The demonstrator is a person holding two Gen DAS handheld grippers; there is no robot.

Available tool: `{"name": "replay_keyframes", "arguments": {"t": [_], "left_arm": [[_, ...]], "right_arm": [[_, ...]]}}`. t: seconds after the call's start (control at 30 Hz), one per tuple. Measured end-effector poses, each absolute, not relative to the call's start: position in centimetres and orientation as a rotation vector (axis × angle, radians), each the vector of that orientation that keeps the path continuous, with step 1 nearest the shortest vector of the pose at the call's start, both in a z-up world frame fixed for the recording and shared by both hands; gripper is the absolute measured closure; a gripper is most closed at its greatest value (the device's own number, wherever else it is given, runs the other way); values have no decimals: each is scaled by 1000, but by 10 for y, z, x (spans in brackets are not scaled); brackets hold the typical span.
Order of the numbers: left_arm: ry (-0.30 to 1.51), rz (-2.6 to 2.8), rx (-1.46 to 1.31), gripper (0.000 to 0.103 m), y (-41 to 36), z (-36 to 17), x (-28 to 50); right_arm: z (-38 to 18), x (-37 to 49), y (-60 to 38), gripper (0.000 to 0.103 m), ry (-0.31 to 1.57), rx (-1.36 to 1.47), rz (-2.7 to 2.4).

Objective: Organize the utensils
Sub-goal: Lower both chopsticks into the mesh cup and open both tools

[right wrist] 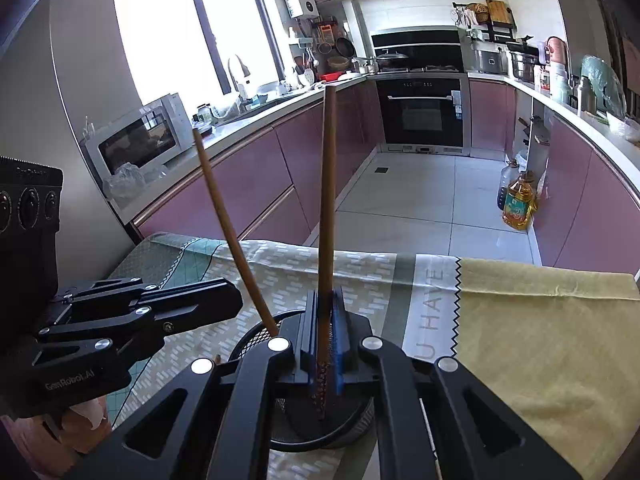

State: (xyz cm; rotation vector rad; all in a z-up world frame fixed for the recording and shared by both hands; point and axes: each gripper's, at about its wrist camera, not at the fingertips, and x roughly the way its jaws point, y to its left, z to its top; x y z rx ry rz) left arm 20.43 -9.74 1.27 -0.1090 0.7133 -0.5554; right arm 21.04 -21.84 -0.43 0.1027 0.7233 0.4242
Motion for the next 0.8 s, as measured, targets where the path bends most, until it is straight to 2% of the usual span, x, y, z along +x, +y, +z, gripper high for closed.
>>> {"name": "replay_keyframes", "arguments": {"t": [0.17, 0.23, 0.37, 0.4, 0.47, 0.53, 0.6, 0.8], "left_arm": [[703, -553, -108, 96, -98, 9, 209], [690, -546, -109, 92, -94, 9, 206], [641, -510, -113, 73, -80, 13, 188], [629, -501, -115, 68, -76, 14, 184], [604, -487, -120, 64, -64, 18, 173], [592, -459, -110, 57, -52, 17, 160], [591, -433, -96, 43, -42, 12, 149], [691, -367, -38, 41, -16, -29, 123]], "right_arm": [[-3, 211, -222, 94, 710, 120, 400], [-2, 208, -225, 90, 701, 124, 396], [5, 193, -230, 80, 663, 128, 392], [7, 186, -231, 74, 650, 128, 401], [13, 174, -231, 67, 624, 119, 415], [18, 159, -230, 66, 601, 109, 444], [21, 140, -228, 63, 582, 94, 478], [1, 102, -209, 61, 638, 35, 555]]}}
